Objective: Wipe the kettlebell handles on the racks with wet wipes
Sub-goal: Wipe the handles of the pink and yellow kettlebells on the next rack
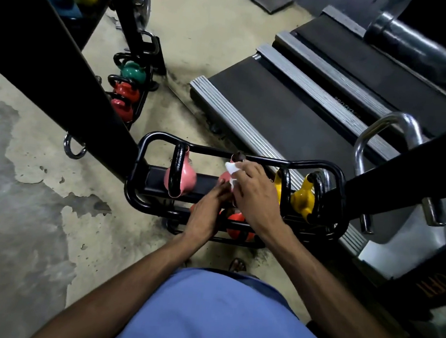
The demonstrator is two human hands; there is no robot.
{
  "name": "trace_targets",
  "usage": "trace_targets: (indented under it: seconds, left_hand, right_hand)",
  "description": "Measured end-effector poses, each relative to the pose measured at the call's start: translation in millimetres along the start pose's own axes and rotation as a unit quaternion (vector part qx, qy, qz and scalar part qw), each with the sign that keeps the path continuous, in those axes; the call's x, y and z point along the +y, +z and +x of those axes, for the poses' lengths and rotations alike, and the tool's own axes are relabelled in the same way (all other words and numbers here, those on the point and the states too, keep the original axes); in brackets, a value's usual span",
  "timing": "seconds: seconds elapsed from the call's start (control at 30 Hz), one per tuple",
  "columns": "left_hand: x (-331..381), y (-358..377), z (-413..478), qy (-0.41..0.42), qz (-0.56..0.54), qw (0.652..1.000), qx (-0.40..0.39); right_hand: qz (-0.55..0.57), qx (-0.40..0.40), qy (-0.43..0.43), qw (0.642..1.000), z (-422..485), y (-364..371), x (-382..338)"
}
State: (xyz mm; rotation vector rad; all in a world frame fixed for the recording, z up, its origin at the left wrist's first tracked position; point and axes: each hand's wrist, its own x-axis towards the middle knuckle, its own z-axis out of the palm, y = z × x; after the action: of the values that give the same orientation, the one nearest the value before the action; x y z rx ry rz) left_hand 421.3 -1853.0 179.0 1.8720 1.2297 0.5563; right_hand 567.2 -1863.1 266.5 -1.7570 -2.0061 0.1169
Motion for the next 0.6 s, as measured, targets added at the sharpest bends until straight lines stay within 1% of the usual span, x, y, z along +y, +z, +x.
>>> trace_targets:
  seconds: [0.07,0.1,0.13,0.2,0.23,0.27,0.3,0.33,0.37,0.4,0.43,0.47,0.53,0.57,0.6]
  left_hand:
    - [2,-6,-1,0.052,0.053,0.997,-0.006]
    - [3,-9,-2,0.072,0.075,0.994,-0.009]
    - [4,-10,-1,0.079,0.071,0.994,-0.011]
    - [7,-13,-2,0.070,0.047,0.996,-0.017]
    - [9,-15,-2,0.075,0.047,0.996,-0.012]
    - [10,-16,-2,0.078,0.041,0.996,-0.012]
    - [10,-17,-3,0.080,0.043,0.996,-0.010]
    - [10,-18,-3,0.074,0.043,0.996,-0.008]
    - [11,-18,-2,0.061,0.049,0.997,-0.011]
    - [10,-18,-2,0.046,0.045,0.998,-0.014]
    - [9,-18,-1,0.037,0.045,0.998,-0.017]
    - [8,-18,-2,0.038,0.039,0.998,-0.019]
    - [6,-17,-1,0.059,0.036,0.997,-0.023]
    - [6,-16,-1,0.071,0.029,0.997,-0.021]
    - [5,-15,0,0.082,0.022,0.996,-0.022]
  right_hand:
    - [0.100,0.067,0.087,0.989,-11,-4,-6]
    - [0.160,0.093,0.143,0.972,-12,-4,-10]
    - [0.214,0.115,0.201,0.949,-10,-4,-14]
    - [0.294,0.121,0.323,0.891,-1,-3,-16]
    - [0.348,0.105,0.379,0.851,6,-2,-15]
    - [0.419,0.078,0.428,0.797,13,-2,-12]
    - [0.489,0.035,0.474,0.732,20,-3,-10]
    - [0.564,-0.015,0.506,0.653,26,-5,-9]
    - [0.617,-0.053,0.526,0.583,32,-8,-7]
    - [0.652,-0.073,0.530,0.537,35,-8,-4]
    - [0.659,-0.078,0.532,0.526,37,-9,-2]
    - [0.658,-0.082,0.525,0.533,37,-9,0]
    - [0.612,-0.068,0.511,0.599,26,-11,1]
    - [0.579,-0.048,0.505,0.638,17,-9,2]
    - [0.559,-0.023,0.489,0.669,8,-8,3]
